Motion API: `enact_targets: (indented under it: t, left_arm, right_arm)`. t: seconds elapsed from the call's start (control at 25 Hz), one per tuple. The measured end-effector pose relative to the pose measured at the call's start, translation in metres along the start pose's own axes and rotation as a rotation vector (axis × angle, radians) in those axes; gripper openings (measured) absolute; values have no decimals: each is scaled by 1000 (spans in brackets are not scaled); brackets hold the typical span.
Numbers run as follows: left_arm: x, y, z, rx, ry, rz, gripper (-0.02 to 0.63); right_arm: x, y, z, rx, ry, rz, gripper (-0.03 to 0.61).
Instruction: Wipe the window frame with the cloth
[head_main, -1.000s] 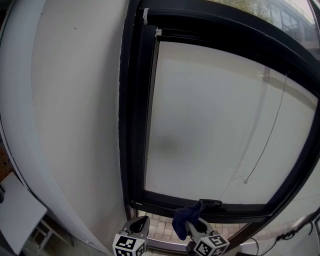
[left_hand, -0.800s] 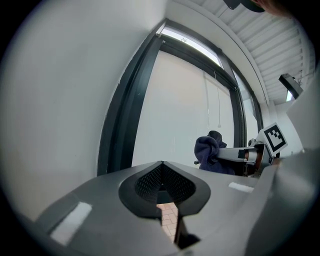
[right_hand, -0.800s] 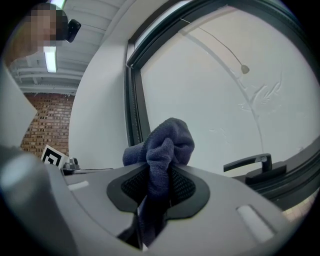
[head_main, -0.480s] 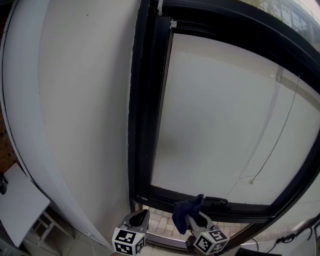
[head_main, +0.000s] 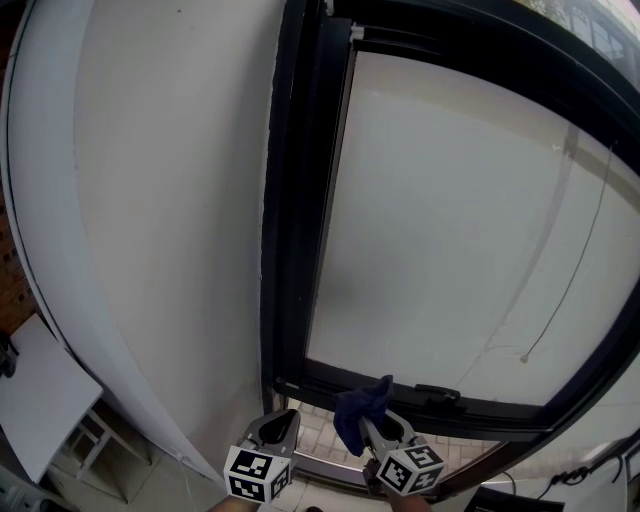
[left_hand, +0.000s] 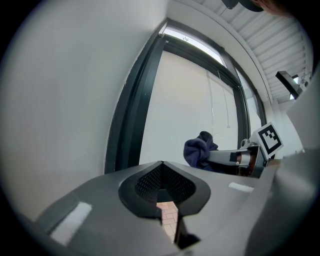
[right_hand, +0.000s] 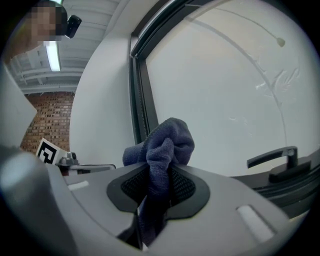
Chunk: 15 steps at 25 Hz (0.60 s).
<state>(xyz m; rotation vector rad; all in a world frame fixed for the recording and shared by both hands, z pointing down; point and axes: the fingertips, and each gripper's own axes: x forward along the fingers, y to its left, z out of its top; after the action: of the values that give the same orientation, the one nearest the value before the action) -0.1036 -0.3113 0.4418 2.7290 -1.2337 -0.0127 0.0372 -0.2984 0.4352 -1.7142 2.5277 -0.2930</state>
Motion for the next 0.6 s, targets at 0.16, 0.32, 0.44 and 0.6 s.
enact_targets:
  t: [0.16,0.32,0.44,0.6]
  left_arm:
    - [-19,6,-10,-13,21,53,-6]
    - [-33,19,-13,-6,23,114,-8]
    - [-43,29,-19,-9,32,160,-8]
    - [-48,36,-29,-10,63,193,-6]
  right_arm:
    - [31,21,-30,7,83,79,87]
    - [69,43,-53,1,148,160,87]
    - [99,59,-72,-1,200,202,87]
    - [131,71,-96,27,272,203,87]
